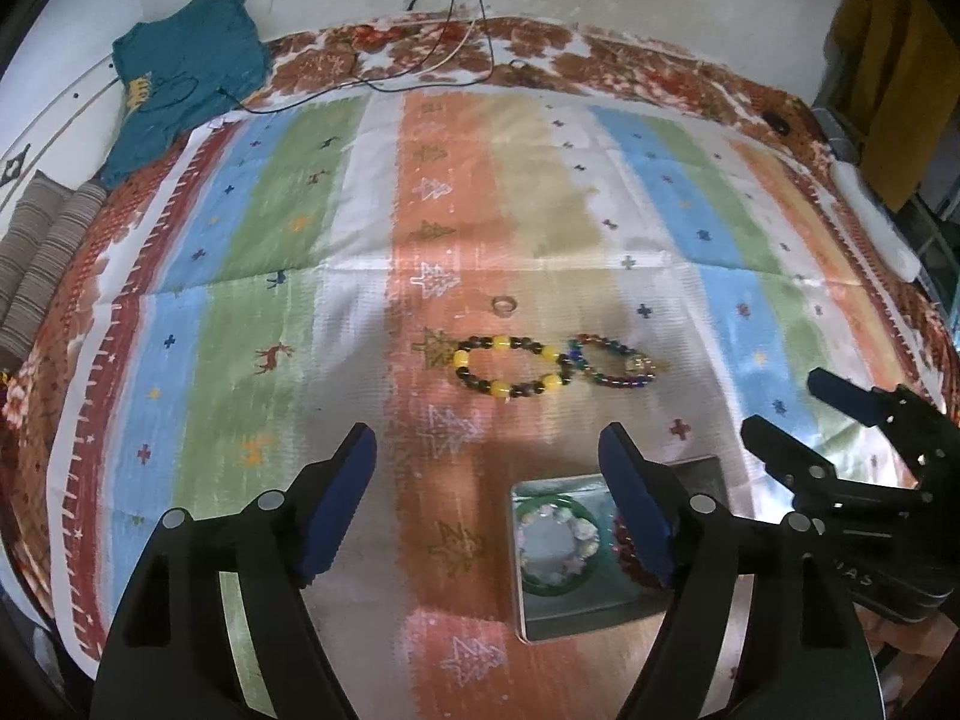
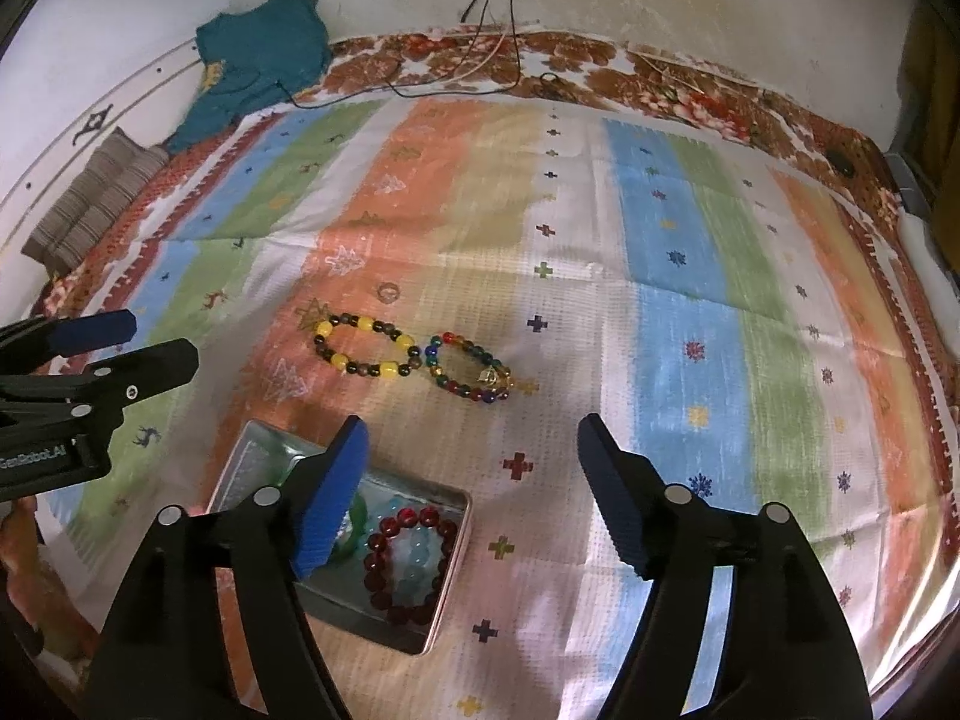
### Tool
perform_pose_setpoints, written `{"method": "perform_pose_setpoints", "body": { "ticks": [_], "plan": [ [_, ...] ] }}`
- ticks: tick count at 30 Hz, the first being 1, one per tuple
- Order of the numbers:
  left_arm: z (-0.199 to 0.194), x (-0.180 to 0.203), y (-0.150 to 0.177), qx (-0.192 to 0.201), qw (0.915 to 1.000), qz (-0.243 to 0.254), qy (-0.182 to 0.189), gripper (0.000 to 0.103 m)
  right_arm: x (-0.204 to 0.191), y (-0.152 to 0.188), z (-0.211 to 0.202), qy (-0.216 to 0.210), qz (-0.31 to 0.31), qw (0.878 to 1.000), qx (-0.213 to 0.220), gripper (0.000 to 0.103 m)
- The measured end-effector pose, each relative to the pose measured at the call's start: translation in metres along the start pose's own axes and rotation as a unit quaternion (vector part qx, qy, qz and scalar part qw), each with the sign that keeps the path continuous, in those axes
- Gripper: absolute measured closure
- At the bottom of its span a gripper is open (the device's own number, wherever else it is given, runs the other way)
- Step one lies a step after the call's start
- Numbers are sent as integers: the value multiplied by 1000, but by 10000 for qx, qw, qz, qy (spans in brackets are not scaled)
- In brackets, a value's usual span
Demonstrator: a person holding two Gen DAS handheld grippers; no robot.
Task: Organize jewelry
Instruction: 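Move both tools back toward the yellow-black and multicolour bracelets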
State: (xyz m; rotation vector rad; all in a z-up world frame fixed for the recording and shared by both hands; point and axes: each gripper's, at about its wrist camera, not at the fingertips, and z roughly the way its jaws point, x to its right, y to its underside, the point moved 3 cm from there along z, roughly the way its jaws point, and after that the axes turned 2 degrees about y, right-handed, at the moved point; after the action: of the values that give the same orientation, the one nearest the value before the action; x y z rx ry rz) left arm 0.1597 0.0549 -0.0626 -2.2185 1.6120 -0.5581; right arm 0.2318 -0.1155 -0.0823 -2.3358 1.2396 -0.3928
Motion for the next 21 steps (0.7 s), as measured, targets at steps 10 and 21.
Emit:
{"method": "perform_pose_setpoints", "body": {
  "ticks": [10, 21],
  "plan": [
    [29, -12, -12, -223, 9994, -29, -259, 25, 2, -15, 30, 70, -93, 9996, -266, 29],
    [49, -14, -21, -372, 9988, -5, -312, 24, 0, -25, 53, 39, -148, 9988, -459, 28]
  ]
}}
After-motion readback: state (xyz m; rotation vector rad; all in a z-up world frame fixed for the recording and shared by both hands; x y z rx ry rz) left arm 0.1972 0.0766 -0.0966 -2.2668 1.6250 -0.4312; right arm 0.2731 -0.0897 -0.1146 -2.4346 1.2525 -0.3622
